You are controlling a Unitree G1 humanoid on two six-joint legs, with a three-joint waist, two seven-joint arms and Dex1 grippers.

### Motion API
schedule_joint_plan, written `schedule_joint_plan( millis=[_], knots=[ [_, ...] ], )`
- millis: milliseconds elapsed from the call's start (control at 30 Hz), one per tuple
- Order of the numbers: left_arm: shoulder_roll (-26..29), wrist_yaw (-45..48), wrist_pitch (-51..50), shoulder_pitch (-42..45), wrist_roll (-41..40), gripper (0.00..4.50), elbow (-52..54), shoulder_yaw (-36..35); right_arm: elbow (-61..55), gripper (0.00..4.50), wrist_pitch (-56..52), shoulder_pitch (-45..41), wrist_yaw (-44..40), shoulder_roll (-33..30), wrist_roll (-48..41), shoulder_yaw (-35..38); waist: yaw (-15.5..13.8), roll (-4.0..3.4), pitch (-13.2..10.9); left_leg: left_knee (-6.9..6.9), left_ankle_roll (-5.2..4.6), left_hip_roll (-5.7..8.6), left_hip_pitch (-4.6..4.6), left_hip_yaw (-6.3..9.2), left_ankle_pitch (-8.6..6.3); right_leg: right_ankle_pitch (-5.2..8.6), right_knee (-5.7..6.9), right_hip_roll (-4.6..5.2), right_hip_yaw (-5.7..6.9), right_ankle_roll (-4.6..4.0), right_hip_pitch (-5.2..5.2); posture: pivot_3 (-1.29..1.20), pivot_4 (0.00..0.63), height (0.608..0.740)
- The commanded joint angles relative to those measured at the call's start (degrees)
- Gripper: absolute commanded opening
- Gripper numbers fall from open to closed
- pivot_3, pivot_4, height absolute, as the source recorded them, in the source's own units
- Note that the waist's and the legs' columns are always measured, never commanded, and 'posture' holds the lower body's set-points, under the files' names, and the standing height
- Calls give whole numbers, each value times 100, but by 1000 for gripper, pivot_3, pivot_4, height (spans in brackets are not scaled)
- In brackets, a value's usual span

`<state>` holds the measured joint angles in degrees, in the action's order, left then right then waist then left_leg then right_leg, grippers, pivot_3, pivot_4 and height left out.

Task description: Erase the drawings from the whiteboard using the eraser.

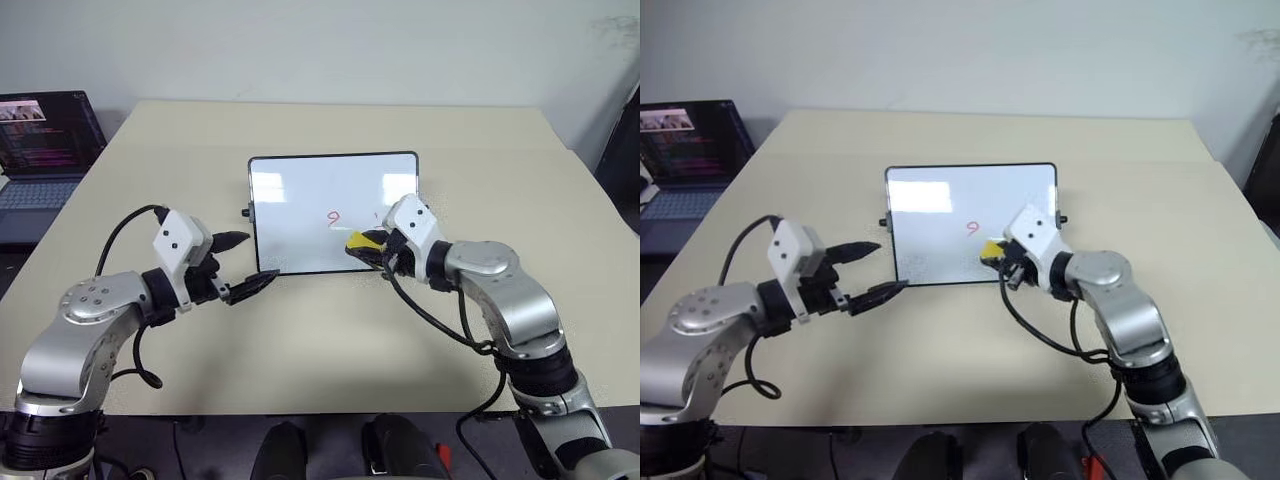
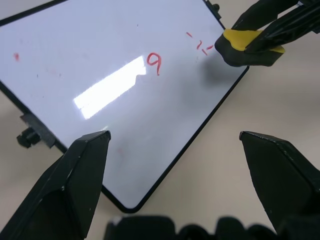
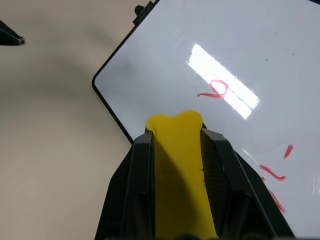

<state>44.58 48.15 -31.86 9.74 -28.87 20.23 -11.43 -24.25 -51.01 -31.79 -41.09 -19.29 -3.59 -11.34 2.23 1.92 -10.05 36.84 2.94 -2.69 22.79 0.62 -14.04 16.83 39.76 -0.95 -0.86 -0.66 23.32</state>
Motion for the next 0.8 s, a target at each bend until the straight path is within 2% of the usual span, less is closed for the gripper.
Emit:
schedule_joint_plan(
  millis=[33,233,567,733,800],
  knots=[
    [-8,41,160,147,34,4500,-54,30,-318,959,-22,-56,417,161,-36,0,0,0,0,0,0,0,0,1,0,0,1,-2,1,0,0,0,150,740],
    [-5,92,231,318,67,4500,-229,99,208,959,501,-473,932,298,356,-527,-10,0,0,3,0,0,3,-3,0,1,-3,5,-4,1,0,0,150,740],
    [-147,239,363,513,2,4500,-368,169,2800,959,2284,-1518,1776,712,1304,-1025,-31,2,0,2,0,1,6,-8,0,-3,-4,4,-4,-6,2,0,150,740],
    [-161,278,333,548,9,4500,-357,181,3272,959,2513,-1463,1584,683,1452,-1170,-35,3,1,2,0,-2,9,-10,0,-4,-10,8,-6,-7,2,0,150,740],
    [-163,270,329,547,14,4500,-352,179,3151,959,2438,-1249,1083,439,1532,-1494,-36,4,1,3,0,-3,7,-10,0,-4,-7,8,-7,-7,2,0,150,740]
  ],
)
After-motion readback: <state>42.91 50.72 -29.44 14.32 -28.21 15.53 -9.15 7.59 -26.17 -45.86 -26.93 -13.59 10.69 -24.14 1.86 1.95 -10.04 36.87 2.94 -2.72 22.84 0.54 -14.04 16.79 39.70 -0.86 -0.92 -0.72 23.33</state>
